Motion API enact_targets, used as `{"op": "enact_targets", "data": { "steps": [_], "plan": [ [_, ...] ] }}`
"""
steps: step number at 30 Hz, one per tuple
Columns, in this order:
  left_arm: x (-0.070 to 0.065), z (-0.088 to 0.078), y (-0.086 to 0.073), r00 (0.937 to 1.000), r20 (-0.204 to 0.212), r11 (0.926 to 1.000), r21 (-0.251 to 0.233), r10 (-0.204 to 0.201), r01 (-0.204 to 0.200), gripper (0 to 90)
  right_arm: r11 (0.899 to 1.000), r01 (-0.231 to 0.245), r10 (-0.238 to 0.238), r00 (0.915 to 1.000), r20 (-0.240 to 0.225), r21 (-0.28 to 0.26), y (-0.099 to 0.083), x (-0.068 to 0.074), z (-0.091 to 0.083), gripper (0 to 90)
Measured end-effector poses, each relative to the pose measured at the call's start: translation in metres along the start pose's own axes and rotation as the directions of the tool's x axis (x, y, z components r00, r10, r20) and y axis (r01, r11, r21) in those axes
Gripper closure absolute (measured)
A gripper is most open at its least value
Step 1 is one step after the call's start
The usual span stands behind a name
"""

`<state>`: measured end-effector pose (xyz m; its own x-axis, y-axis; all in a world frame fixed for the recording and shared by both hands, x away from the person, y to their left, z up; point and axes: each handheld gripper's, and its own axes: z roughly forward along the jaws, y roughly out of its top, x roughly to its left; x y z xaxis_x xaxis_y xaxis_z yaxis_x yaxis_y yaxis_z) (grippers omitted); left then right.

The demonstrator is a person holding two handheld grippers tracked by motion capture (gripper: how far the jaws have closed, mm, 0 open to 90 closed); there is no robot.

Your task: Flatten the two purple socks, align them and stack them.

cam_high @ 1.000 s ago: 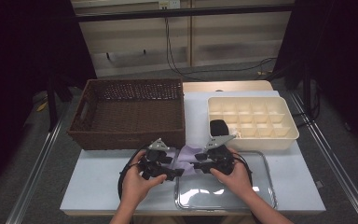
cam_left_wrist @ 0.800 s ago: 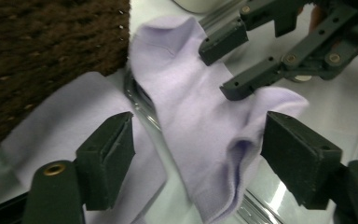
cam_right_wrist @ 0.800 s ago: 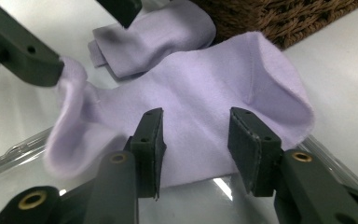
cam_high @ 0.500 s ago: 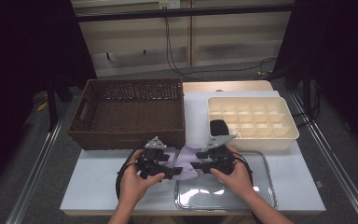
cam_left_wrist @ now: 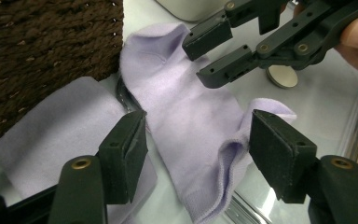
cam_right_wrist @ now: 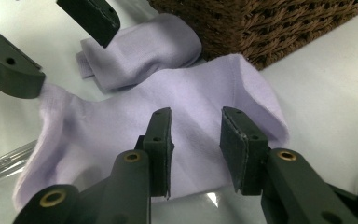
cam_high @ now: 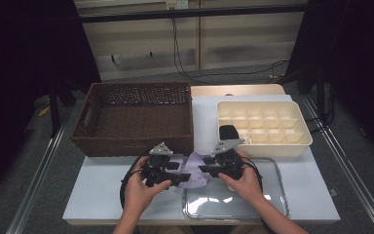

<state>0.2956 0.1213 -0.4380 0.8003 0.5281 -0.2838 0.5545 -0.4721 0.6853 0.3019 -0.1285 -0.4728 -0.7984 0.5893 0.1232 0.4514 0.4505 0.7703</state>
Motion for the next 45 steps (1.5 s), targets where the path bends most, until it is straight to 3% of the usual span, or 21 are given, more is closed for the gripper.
{"op": "enact_targets", "data": {
  "steps": [9, 13, 23, 27, 30, 34, 39, 43, 45],
  "plan": [
    [0.003, -0.001, -0.001, 0.9999, 0.005, 0.9998, -0.007, -0.016, 0.016, 40.3, 1.000, 0.002, -0.001, 1.0000, -0.003, 0.030, -0.004, 0.002, 0.005, 67.5],
    [0.003, -0.002, -0.001, 0.9998, -0.002, 0.9997, -0.010, -0.021, 0.021, 43.0, 0.999, 0.003, -0.003, 1.0000, 0.002, 0.035, -0.005, 0.002, 0.004, 74.4],
    [0.003, 0.011, -0.007, 0.9997, 0.014, 0.9987, 0.048, -0.020, 0.019, 52.0, 0.999, -0.024, 0.024, 0.9997, 0.010, 0.048, -0.011, 0.003, -0.008, 86.9],
    [-0.001, 0.015, -0.007, 0.9998, 0.016, 0.9979, 0.063, -0.016, 0.015, 53.3, 0.998, -0.054, 0.054, 0.9985, -0.001, 0.040, -0.014, 0.003, -0.010, 83.5],
    [-0.002, 0.016, -0.008, 0.9998, 0.015, 0.9975, 0.070, -0.009, 0.008, 54.6, 0.998, -0.049, 0.049, 0.9988, 0.009, 0.025, -0.011, 0.003, -0.008, 75.4],
    [0.000, 0.016, -0.009, 0.9998, 0.011, 0.9972, 0.073, -0.018, 0.018, 57.2, 0.999, -0.053, 0.053, 0.9983, 0.025, 0.003, -0.003, 0.000, -0.005, 73.0],
    [0.001, 0.023, -0.014, 0.9995, 0.020, 0.9955, 0.092, -0.025, 0.023, 59.4, 0.999, -0.054, 0.054, 0.9981, 0.031, 0.006, 0.003, -0.004, 0.002, 76.2],
    [-0.001, 0.027, -0.016, 0.9997, 0.017, 0.9945, 0.104, -0.018, 0.016, 62.2, 0.997, -0.064, 0.063, 0.9974, 0.034, 0.043, -0.002, -0.007, 0.003, 84.8],
    [-0.002, 0.026, -0.015, 0.9998, 0.013, 0.9944, 0.105, -0.017, 0.015, 63.9, 0.997, -0.069, 0.068, 0.9972, 0.032, 0.035, -0.005, -0.008, 0.002, 86.5]
  ]
}}
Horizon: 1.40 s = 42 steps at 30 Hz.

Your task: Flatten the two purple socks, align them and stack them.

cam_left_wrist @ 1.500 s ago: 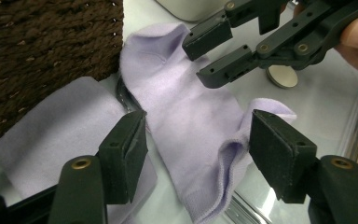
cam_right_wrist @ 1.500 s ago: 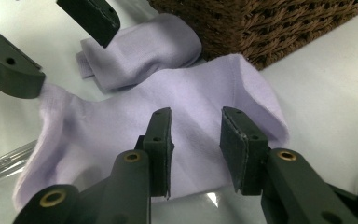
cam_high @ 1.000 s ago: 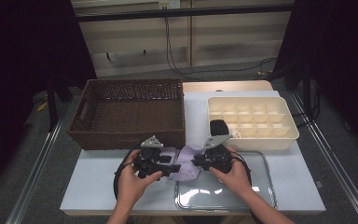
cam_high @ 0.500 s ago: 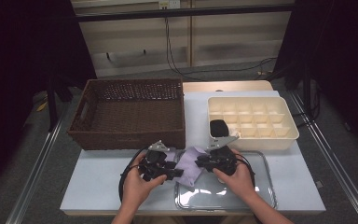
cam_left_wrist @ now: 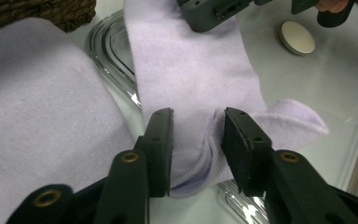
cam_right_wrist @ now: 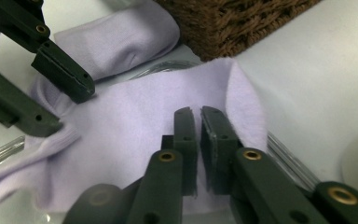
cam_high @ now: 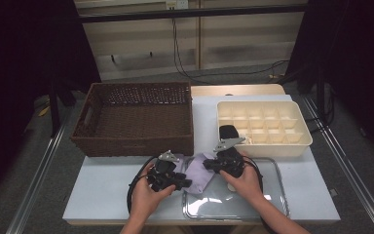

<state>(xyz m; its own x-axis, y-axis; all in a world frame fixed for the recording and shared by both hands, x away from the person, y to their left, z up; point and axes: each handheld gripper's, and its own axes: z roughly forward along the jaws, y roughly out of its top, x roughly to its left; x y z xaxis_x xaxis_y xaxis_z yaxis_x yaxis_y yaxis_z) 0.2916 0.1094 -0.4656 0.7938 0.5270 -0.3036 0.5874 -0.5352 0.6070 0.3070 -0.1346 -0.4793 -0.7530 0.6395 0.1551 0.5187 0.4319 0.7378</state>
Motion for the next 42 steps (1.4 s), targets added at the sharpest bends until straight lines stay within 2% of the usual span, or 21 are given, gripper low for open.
{"op": "enact_targets", "data": {
  "steps": [4, 7, 10, 14, 18, 20, 23, 27, 30, 33, 37, 39, 40, 42],
  "plan": [
    [-0.002, -0.001, 0.000, 0.9998, 0.018, 0.9999, 0.002, 0.011, -0.011, 73.6, 1.000, -0.005, 0.005, 1.0000, 0.001, 0.008, -0.003, 0.001, -0.005, 88.3],
    [-0.003, -0.002, 0.002, 0.9993, 0.010, 0.9993, 0.008, 0.036, -0.037, 80.2, 1.000, -0.011, 0.011, 0.9999, 0.000, 0.016, -0.006, 0.002, -0.010, 89.2],
    [-0.002, -0.006, 0.003, 0.9984, -0.033, 0.9988, 0.019, 0.047, -0.046, 85.7, 0.999, -0.033, 0.033, 0.9994, -0.008, 0.029, -0.009, 0.005, -0.015, 89.6],
    [0.004, -0.008, 0.001, 0.9994, -0.023, 0.9995, 0.022, 0.025, -0.024, 86.1, 0.999, -0.041, 0.042, 0.9990, -0.013, 0.035, -0.008, 0.009, -0.017, 86.2],
    [0.002, -0.009, 0.002, 0.9993, -0.026, 0.9995, 0.020, 0.026, -0.025, 86.1, 1.000, -0.010, 0.010, 0.9998, -0.015, -0.021, 0.003, 0.011, -0.017, 78.4],
    [0.003, -0.010, 0.003, 0.9988, -0.031, 0.9990, 0.023, 0.038, -0.037, 86.0, 0.999, -0.009, 0.008, 0.9997, -0.023, -0.031, 0.010, 0.012, -0.016, 78.1],
    [0.004, -0.009, 0.001, 0.9994, -0.024, 0.9996, 0.017, 0.023, -0.023, 86.0, 1.000, 0.000, -0.001, 0.9997, -0.024, -0.023, 0.016, 0.009, -0.007, 78.4],
    [0.006, -0.011, -0.001, 0.9994, -0.025, 0.9992, 0.031, 0.025, -0.024, 86.1, 1.000, -0.006, 0.006, 0.9997, -0.023, 0.023, 0.010, 0.003, 0.000, 86.0],
    [0.007, -0.011, 0.000, 0.9992, -0.030, 0.9990, 0.035, 0.027, -0.026, 86.3, 0.999, -0.019, 0.019, 0.9997, -0.015, 0.034, 0.002, 0.000, -0.003, 88.4],
    [0.007, -0.011, 0.000, 0.9992, -0.033, 0.9992, 0.032, 0.024, -0.023, 86.4, 0.999, -0.033, 0.034, 0.9991, -0.026, 0.033, -0.005, 0.000, -0.012, 89.9],
    [0.009, -0.014, 0.000, 0.9989, -0.046, 0.9998, 0.016, 0.013, -0.013, 86.3, 0.998, -0.044, 0.047, 0.9971, -0.060, 0.051, -0.012, 0.006, -0.021, 90.0],
    [0.011, -0.013, -0.001, 0.9994, -0.035, 0.9999, 0.015, 0.006, -0.006, 86.2, 0.998, -0.041, 0.044, 0.9968, -0.066, 0.056, -0.014, 0.011, -0.024, 88.3],
    [0.012, -0.013, -0.002, 0.9995, -0.032, 0.9998, 0.018, 0.008, -0.007, 86.1, 0.998, -0.035, 0.038, 0.9975, -0.059, 0.052, -0.014, 0.013, -0.026, 85.0],
    [0.012, -0.012, -0.002, 0.9995, -0.030, 0.9998, 0.016, 0.008, -0.008, 85.8, 0.999, -0.031, 0.033, 0.9975, -0.063, 0.025, -0.010, 0.015, -0.030, 84.0]
  ]
}}
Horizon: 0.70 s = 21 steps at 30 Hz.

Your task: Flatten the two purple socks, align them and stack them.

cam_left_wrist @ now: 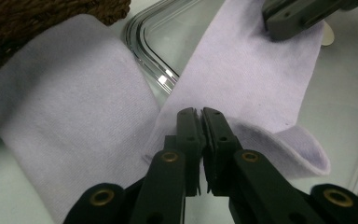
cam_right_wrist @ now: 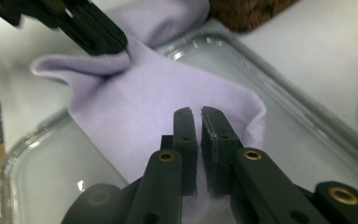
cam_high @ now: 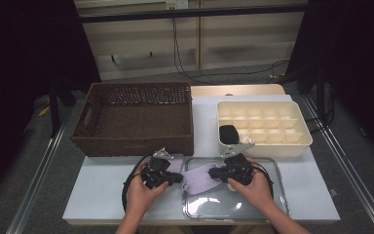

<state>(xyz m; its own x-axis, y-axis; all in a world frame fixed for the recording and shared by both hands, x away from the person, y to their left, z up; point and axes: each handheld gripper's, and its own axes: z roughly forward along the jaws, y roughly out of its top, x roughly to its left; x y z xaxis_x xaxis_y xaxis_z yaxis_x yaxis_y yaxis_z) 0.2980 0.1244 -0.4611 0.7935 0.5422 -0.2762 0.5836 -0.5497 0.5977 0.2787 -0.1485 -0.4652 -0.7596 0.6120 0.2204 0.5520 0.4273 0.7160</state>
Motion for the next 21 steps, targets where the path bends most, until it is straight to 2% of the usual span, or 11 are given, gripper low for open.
{"op": "enact_targets", "data": {
  "steps": [5, 9, 12, 18, 21],
  "plan": [
    [0.000, 0.000, 0.000, 1.0000, 0.004, 1.0000, -0.004, 0.001, 0.000, 85.1, 0.999, 0.021, -0.021, 0.9997, 0.011, -0.038, 0.011, -0.004, 0.003, 81.7],
    [0.001, 0.000, -0.001, 1.0000, 0.005, 1.0000, -0.005, -0.005, 0.005, 84.8, 1.000, 0.028, -0.028, 0.9994, 0.020, -0.011, 0.010, -0.008, 0.014, 83.5],
    [0.001, -0.001, -0.001, 1.0000, 0.006, 0.9999, -0.013, -0.007, 0.007, 84.8, 0.999, 0.035, -0.035, 0.9992, 0.021, 0.008, 0.006, -0.007, 0.016, 85.5],
    [0.002, -0.003, 0.000, 0.9999, 0.003, 0.9997, -0.022, -0.010, 0.010, 83.9, 0.999, 0.031, -0.032, 0.9991, 0.026, 0.020, -0.003, -0.003, 0.008, 88.0],
    [0.002, -0.004, 0.002, 1.0000, 0.001, 0.9996, -0.028, -0.007, 0.007, 81.3, 0.999, 0.024, -0.024, 0.9997, 0.004, 0.023, -0.006, 0.000, 0.005, 87.8]
  ]
}}
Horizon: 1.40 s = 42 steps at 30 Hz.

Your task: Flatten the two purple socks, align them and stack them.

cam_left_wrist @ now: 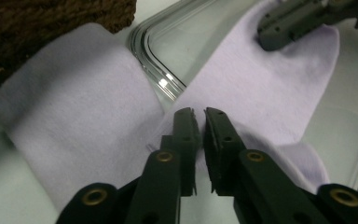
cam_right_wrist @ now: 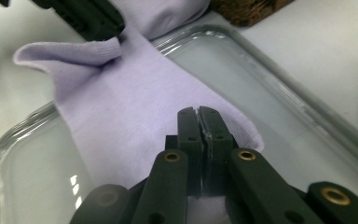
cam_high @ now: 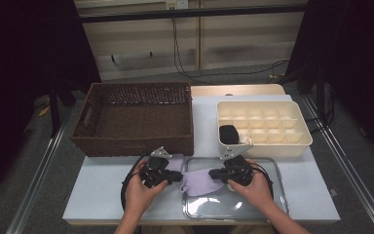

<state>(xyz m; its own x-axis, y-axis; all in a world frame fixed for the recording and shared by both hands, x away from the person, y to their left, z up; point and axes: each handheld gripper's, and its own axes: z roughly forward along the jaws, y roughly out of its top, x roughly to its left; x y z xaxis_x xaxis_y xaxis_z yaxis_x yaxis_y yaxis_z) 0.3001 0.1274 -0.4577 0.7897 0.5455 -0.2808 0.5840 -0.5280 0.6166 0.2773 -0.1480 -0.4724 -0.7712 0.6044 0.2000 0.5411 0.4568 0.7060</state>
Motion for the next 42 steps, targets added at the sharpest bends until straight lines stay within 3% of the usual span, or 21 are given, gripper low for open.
{"op": "enact_targets", "data": {
  "steps": [3, 7, 11, 15, 18, 23, 28, 34, 38, 42],
  "plan": [
    [0.000, 0.000, 0.001, 0.9999, -0.006, 0.9999, -0.013, 0.008, -0.008, 76.8, 1.000, 0.005, -0.005, 0.9997, 0.022, -0.021, 0.002, 0.000, -0.002, 83.3],
    [0.001, -0.007, 0.003, 0.9989, -0.046, 0.9989, -0.045, 0.007, -0.009, 60.0, 0.999, 0.007, -0.005, 0.9993, 0.038, -0.047, 0.007, -0.003, 0.000, 79.4],
    [0.003, -0.012, 0.003, 0.9983, -0.058, 0.9964, -0.085, -0.004, -0.001, 46.3, 0.998, 0.028, -0.026, 0.9991, 0.035, -0.058, 0.014, 0.001, 0.003, 78.3],
    [0.005, -0.013, 0.003, 0.9982, -0.060, 0.9964, -0.085, -0.001, -0.004, 43.1, 0.998, 0.046, -0.045, 0.9985, 0.033, -0.051, 0.017, 0.004, 0.011, 79.5],
    [0.009, -0.016, 0.001, 0.9958, -0.091, 0.9949, -0.101, -0.013, 0.003, 39.6, 0.998, 0.067, -0.066, 0.9973, 0.033, -0.022, 0.014, 0.005, 0.017, 81.3],
    [0.019, -0.021, -0.005, 0.9910, -0.124, 0.9939, -0.104, -0.049, 0.036, 38.4, 0.998, 0.064, -0.064, 0.9974, 0.033, -0.013, 0.008, 0.005, 0.012, 84.0],
    [0.026, -0.021, -0.008, 0.9826, -0.167, 0.9927, -0.102, -0.081, 0.064, 38.2, 0.999, 0.027, -0.025, 0.9991, 0.033, -0.041, 0.006, 0.000, 0.006, 74.1],
    [0.033, -0.019, -0.012, 0.9761, -0.192, 0.9927, -0.081, -0.103, 0.089, 44.8, 0.998, 0.029, -0.026, 0.9983, 0.052, -0.061, 0.006, -0.002, 0.002, 68.7],
    [0.038, -0.020, -0.016, 0.9642, -0.225, 0.9882, -0.094, -0.139, 0.121, 44.6, 0.998, 0.026, -0.022, 0.9978, 0.062, -0.060, 0.005, -0.003, 0.001, 67.1],
    [0.042, -0.017, -0.020, 0.9579, -0.236, 0.9850, -0.092, -0.164, 0.147, 43.2, 0.998, 0.024, -0.021, 0.9978, 0.062, -0.061, 0.005, -0.003, 0.001, 65.1]
  ]
}}
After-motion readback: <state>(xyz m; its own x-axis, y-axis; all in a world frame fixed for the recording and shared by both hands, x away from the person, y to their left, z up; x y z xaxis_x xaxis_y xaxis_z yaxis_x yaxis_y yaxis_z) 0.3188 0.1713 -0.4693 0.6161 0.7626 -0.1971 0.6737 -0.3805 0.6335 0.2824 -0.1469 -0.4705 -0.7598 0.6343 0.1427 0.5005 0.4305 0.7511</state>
